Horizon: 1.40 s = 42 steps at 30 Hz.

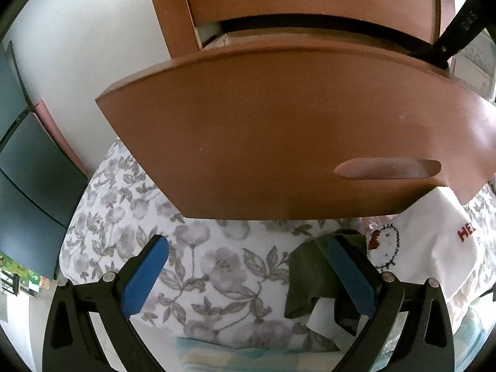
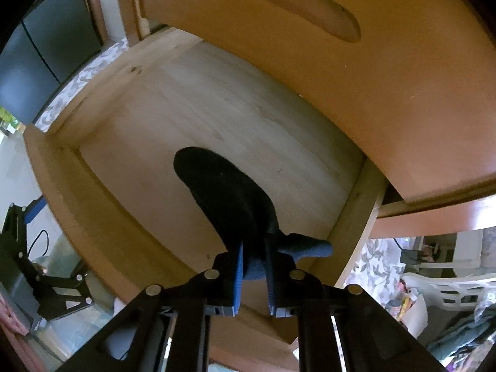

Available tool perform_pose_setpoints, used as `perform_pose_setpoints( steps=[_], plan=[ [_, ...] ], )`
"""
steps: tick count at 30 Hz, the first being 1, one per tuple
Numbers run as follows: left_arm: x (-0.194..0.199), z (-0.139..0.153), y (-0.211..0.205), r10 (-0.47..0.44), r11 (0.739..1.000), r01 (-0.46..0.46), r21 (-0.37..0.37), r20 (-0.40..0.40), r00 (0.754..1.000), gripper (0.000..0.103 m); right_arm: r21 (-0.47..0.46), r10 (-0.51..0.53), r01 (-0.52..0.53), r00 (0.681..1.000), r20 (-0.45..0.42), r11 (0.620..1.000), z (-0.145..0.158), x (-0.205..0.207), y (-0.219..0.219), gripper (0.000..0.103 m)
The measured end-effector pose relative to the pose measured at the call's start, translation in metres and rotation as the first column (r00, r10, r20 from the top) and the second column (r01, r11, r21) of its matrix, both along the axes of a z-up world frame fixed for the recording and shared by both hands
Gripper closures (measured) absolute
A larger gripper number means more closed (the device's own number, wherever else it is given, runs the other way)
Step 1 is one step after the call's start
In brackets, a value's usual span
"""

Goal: Take underwear out of drawer
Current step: 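Lift the black cloth up out of the drawer with the right gripper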

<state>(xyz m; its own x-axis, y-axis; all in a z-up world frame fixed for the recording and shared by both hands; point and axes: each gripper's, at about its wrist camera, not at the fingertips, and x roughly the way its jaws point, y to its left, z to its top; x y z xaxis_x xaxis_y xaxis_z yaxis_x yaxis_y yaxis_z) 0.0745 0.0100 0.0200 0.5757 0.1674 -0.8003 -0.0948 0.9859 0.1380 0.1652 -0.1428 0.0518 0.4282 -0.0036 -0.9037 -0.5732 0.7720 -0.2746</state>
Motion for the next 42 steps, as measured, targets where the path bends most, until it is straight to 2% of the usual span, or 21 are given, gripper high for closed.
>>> perform_pose_setpoints(
  steps=[2,9,26,42],
  plan=[
    [-0.001,0.002,0.0,0.0,1.0,0.0,0.002,0.005,1.0,0.001,-0.001,0.003,-0.003,1.0,0.005,1.0,-0.005,-0.004,-0.005,0.091],
    [-0.004,0.004,0.0,0.001,1.0,-0.001,0.002,0.008,1.0,0.001,-0.003,0.01,-0.009,0.999,0.041,1.0,0.01,-0.017,-0.002,0.091],
    [-0.012,0.014,-0.001,0.004,1.0,-0.005,0.015,0.04,0.999,0.001,0.034,0.023,-0.029,0.986,0.166,0.999,0.076,-0.066,0.007,0.094],
    [-0.026,0.028,-0.003,0.005,0.999,-0.009,0.037,0.102,0.995,0.001,0.045,0.059,-0.071,0.973,0.224,0.996,0.098,-0.121,0.011,0.096]
  ],
)
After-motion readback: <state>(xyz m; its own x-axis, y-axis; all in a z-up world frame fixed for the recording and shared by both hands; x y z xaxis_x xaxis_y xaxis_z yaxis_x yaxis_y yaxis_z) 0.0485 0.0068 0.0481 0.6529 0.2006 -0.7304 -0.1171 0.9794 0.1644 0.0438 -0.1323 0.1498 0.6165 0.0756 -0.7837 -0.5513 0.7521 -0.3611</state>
